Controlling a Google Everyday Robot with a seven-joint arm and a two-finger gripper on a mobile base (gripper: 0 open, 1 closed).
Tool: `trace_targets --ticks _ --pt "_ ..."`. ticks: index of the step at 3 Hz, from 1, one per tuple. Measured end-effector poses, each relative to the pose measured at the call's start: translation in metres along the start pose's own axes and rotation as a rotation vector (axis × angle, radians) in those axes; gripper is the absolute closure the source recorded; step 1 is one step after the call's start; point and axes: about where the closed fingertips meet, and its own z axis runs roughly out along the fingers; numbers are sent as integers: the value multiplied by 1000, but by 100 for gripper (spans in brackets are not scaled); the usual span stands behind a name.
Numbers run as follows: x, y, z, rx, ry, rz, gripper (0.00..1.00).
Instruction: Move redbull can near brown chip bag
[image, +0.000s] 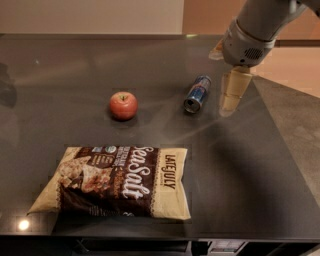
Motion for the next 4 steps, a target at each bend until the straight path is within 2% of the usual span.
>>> trace_targets --ticks 2,3,4 --pt "-7 -54 49 -100 -69 -286 0" --pt "-6 -75 67 -102 -53 -429 0" --pt "0 -88 84 -110 -7 -542 0"
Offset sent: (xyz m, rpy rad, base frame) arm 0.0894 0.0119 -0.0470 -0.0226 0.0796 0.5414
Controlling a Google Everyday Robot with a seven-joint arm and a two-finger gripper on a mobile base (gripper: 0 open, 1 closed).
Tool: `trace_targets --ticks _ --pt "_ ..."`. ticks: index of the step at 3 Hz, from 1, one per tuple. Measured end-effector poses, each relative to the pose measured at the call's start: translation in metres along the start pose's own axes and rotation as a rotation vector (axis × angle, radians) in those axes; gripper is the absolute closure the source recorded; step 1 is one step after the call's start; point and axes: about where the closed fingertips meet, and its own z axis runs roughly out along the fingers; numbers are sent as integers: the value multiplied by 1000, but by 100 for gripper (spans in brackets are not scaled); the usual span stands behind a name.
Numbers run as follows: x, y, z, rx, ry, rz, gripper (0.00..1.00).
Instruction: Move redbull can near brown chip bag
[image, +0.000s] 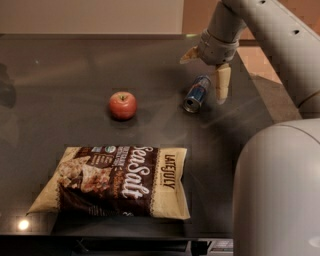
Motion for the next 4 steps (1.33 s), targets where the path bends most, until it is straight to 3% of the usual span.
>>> trace_targets --ticks 2,4 --pt "9 11 27 -120 100 -164 0" --pt "14 17 33 -179 150 -218 41"
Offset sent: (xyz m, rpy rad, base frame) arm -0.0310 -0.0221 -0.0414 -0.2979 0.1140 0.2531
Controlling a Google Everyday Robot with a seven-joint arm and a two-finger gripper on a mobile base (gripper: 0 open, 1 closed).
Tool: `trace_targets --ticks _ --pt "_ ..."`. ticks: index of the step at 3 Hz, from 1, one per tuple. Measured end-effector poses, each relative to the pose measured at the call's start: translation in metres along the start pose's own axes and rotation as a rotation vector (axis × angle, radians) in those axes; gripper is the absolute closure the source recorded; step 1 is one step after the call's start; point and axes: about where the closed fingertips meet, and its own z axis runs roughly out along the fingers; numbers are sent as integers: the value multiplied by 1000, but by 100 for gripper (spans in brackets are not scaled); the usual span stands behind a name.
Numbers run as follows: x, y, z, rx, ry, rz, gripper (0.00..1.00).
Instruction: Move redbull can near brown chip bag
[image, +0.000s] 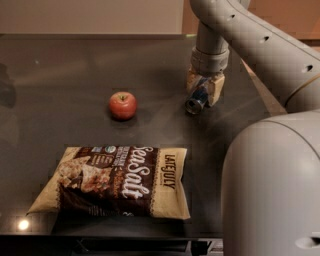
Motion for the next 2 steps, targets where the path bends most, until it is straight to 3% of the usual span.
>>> trace_targets --ticks 2 --pt "-3 6 -18 14 -2 -14 88"
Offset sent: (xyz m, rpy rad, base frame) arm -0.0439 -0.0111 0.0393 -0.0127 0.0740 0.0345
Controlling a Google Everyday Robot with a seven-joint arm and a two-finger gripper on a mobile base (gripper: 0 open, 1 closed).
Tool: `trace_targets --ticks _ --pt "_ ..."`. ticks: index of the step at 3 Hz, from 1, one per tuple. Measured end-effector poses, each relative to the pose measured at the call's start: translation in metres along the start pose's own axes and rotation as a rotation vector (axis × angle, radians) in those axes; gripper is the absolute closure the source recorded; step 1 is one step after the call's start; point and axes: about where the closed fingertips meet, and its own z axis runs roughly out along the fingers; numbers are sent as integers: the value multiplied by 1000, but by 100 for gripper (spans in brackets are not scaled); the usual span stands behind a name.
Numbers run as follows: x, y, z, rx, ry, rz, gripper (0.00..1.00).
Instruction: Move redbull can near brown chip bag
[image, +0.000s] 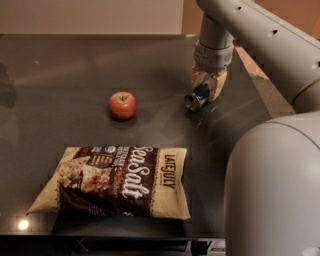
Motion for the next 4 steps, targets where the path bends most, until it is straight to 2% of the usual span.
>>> trace_targets --ticks 1,2,4 --pt "-12 5 -14 8 3 -7 100" --pt "-33 12 -26 -3 7 0 100" --pt "-78 34 -25 -33 -13 43 100"
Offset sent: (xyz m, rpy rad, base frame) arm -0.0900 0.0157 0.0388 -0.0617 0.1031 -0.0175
